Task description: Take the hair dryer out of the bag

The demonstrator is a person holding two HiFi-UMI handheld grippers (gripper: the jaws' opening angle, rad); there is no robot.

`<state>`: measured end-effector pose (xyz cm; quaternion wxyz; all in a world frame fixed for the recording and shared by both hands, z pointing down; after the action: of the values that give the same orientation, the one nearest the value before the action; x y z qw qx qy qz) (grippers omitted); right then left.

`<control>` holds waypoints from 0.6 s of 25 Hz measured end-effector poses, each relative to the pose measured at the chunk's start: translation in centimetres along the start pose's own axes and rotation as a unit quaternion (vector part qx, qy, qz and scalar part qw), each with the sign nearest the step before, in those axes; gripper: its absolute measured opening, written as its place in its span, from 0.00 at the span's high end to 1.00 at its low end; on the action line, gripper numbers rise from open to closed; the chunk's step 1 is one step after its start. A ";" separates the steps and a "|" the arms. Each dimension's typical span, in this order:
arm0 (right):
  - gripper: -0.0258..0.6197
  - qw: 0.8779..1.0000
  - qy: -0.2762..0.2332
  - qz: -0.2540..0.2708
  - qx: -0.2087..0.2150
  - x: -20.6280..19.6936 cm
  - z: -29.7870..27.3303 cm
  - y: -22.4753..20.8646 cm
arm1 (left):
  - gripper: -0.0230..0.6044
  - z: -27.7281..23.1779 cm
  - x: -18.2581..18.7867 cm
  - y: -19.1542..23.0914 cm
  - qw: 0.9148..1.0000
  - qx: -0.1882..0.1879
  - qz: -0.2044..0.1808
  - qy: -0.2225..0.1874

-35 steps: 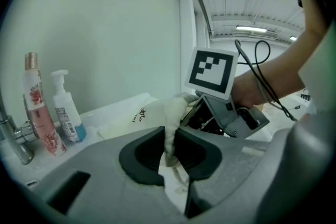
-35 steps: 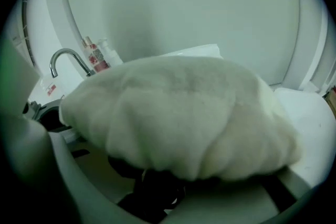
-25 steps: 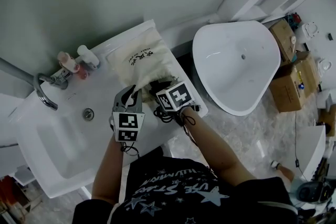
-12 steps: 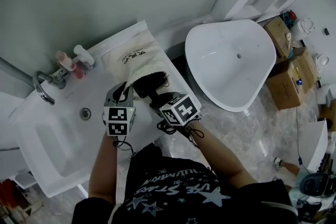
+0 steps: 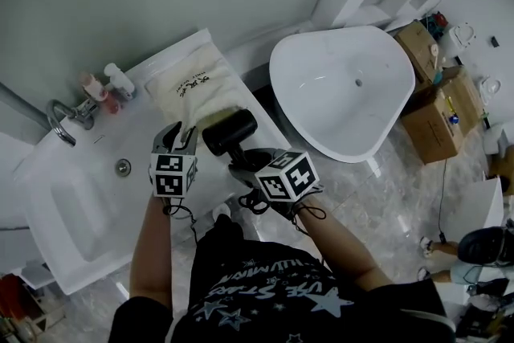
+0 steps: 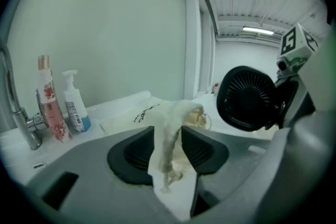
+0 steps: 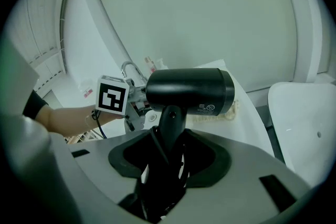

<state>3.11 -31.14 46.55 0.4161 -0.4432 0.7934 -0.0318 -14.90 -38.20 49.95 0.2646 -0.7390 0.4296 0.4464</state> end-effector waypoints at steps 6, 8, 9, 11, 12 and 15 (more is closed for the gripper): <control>0.68 0.999 -0.035 0.010 0.002 -1.8 4.8 1.2 | 0.57 3.2 0.6 -3.1 1.000 0.023 -0.003 -0.015; 0.68 0.999 -0.052 0.009 0.005 -2.6 6.2 1.7 | 0.57 5.1 1.0 -4.4 0.999 0.033 -0.004 -0.028; 0.68 0.998 -0.061 0.011 0.006 -3.0 6.9 1.9 | 0.57 6.1 1.2 -5.0 0.999 0.038 -0.004 -0.037; 0.68 0.997 -0.080 0.016 0.007 -3.9 8.2 2.6 | 0.57 8.4 1.6 -6.5 0.997 0.047 -0.004 -0.056; 0.68 0.996 -0.090 0.019 0.007 -4.3 8.8 3.0 | 0.57 9.6 1.7 -7.3 0.997 0.051 -0.005 -0.066; 0.68 0.993 -0.116 0.025 0.007 -5.7 10.8 4.2 | 0.57 13.1 1.8 -9.8 0.994 0.061 -0.007 -0.091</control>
<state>9.16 -21.05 41.37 0.5093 -0.4207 0.7503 0.0248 -11.57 -23.92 42.37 0.3504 -0.6808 0.4249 0.4829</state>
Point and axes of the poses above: the fingertips, and each gripper's own axes: z backward along the fingers, y to its left, x out of its top, the point moved 7 cm from there along z, backward along the fingers, and after that the axes turned 3 degrees about -z, right-handed, at the moved point
